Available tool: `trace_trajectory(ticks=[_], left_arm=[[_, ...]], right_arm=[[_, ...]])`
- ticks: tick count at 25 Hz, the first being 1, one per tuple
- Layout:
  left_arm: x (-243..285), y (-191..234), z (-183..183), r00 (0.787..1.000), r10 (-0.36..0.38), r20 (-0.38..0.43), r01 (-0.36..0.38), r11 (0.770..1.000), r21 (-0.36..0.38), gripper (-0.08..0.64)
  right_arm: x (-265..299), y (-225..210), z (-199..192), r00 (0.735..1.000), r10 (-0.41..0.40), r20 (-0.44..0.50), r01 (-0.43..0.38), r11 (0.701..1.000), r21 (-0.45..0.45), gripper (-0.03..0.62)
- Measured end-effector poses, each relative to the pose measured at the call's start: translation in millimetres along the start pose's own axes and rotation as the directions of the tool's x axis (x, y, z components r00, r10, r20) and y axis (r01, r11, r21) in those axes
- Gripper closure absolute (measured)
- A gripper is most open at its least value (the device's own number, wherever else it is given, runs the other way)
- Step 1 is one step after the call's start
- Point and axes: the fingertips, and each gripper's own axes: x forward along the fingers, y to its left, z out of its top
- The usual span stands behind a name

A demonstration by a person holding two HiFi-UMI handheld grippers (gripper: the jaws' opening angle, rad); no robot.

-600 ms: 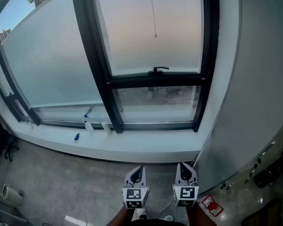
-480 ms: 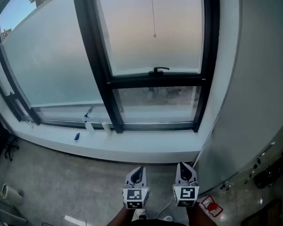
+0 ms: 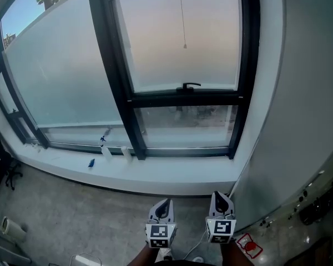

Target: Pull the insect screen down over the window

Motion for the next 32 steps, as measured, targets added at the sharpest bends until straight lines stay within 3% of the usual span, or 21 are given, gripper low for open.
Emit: trace_trajectory(ticks=[3, 8, 18, 24, 32], left_arm=[[4, 8, -4, 1.000, 0.004, 0.014, -0.004, 1.000, 0.018, 0.557], [9, 12, -6, 1.000, 0.006, -0.006, -0.006, 1.000, -0.018, 0.557], [27, 23, -9, 0.999, 0.007, -0.040, -0.008, 1.000, -0.013, 0.557], [40, 37, -18, 0.999, -0.036, -0.030, 0.036, 0.999, 0.007, 0.557], [52, 76, -11, 0.999, -0.030, -0.043, 0.030, 1.000, 0.001, 0.557]], right_arm=[[4, -5, -8, 1.000, -0.017, -0.004, 0.017, 1.000, 0.015, 0.589], [7, -10, -11, 0.999, -0.029, -0.021, 0.029, 0.999, 0.014, 0.589], [23, -4, -9, 1.000, 0.005, -0.012, -0.004, 0.999, 0.033, 0.589], [36, 12, -3, 1.000, 0.009, -0.015, -0.008, 1.000, 0.022, 0.589], [65, 44, 2, 1.000, 0.029, -0.002, -0.030, 0.999, -0.025, 0.589]])
